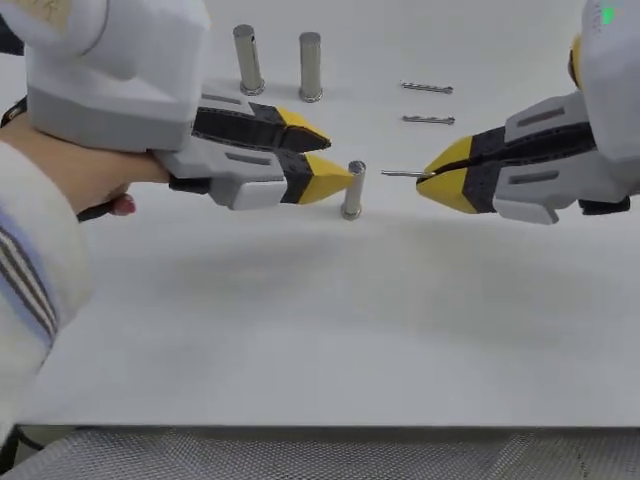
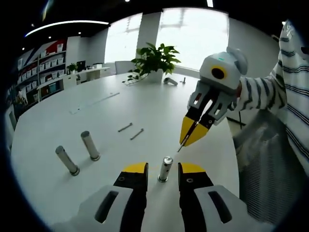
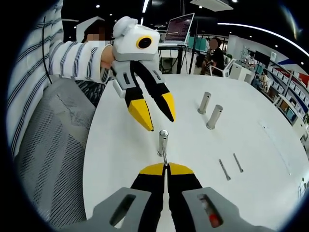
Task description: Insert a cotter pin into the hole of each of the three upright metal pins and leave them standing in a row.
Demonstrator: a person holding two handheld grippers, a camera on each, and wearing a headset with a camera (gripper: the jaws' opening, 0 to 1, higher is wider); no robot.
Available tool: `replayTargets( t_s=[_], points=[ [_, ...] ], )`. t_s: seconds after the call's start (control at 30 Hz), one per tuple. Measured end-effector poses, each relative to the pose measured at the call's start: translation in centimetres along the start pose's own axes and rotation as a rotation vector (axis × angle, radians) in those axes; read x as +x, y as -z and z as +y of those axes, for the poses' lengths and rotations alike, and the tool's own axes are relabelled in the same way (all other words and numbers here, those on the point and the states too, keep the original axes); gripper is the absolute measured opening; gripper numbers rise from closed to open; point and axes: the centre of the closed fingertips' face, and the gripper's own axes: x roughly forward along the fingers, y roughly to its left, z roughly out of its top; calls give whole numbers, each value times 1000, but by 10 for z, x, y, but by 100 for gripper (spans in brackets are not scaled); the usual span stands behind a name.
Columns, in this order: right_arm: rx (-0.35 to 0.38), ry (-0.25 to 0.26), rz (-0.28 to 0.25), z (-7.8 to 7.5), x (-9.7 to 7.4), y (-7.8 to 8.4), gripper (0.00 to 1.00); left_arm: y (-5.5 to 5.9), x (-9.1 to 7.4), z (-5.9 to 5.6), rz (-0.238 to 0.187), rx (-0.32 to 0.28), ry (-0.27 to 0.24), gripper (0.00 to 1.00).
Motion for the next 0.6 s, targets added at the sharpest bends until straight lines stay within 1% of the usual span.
replayTargets(
  t_s=[0.1,0.17,0.2,0.27,0.37,0.5,0.6],
  points=[
    [0,-4,-2,1,0,-1,0,0,5,-4,16,8,24,17],
    [-1,-12,-4,1,2,-1,0,-1,6,-6,19,15,29,18],
    [-5,-16,-6,1,4,-1,0,0,7,-3,20,16,34,19],
    [-6,-21,-7,0,6,-1,0,-2,9,-4,19,17,42,18],
    [-12,-29,-10,2,8,-2,0,0,11,-2,28,27,49,13],
    [-24,-39,-13,3,10,-3,0,1,12,-5,38,40,70,12],
    [-27,-44,-13,3,12,-3,0,4,12,-5,52,49,76,8]
  ],
)
